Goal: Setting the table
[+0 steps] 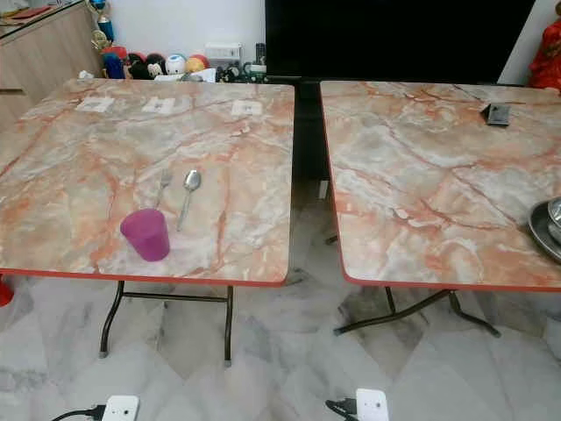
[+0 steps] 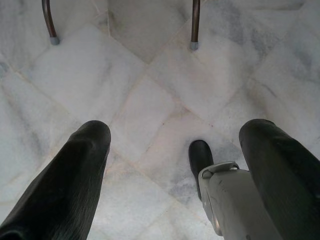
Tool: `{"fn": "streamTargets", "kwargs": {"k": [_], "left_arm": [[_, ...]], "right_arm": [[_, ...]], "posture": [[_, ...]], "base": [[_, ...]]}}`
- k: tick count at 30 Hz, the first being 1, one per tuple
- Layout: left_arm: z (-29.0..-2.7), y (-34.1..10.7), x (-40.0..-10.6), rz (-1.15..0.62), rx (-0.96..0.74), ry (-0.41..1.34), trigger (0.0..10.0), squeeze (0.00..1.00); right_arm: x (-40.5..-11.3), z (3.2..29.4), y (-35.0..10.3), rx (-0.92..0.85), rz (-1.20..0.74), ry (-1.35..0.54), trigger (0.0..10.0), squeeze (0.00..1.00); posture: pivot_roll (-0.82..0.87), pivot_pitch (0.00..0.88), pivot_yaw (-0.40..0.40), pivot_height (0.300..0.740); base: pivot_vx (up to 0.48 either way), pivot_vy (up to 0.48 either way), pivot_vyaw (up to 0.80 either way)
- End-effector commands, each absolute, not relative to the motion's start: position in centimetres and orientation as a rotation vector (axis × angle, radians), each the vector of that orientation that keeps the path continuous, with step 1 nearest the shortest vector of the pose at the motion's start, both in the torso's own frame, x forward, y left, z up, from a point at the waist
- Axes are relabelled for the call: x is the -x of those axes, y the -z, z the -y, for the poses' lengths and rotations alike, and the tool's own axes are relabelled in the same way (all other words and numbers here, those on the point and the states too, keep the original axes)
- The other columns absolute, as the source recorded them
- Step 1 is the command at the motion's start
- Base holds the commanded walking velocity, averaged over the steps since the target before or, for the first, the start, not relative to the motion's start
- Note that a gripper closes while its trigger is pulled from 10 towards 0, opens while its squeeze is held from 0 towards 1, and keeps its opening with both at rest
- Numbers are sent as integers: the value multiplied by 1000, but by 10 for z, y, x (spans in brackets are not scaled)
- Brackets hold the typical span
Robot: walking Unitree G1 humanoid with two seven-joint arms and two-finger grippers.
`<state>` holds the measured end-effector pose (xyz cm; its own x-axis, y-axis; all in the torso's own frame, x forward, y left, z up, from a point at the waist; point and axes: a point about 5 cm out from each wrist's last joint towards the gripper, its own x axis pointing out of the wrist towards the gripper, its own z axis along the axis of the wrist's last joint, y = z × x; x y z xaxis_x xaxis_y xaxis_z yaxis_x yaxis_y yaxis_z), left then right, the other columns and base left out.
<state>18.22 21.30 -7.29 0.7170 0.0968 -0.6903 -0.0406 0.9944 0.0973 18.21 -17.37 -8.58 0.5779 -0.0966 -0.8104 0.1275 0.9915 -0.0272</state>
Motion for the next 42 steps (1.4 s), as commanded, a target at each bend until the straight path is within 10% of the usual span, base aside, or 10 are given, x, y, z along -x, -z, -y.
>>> {"fn": "streamTargets", "kwargs": {"k": [1,2,42], "left_arm": [[-216,77,-174,-796,-71,-99,10000,1000],[-221,82,-164,-846,-55,-127,10000,0],[-229,83,-159,-884,-85,-119,10000,0]], "right_arm": [[-180,174,87,-31,-954,133,10000,0],[-181,172,86,-27,-952,121,10000,0],[-182,168,86,-21,-946,103,10000,0]], "posture": [[36,90,-14,740],[39,111,-12,740],[28,78,-9,740]], "base": [[0,0,0],[0,480,0],[0,23,0]]}}
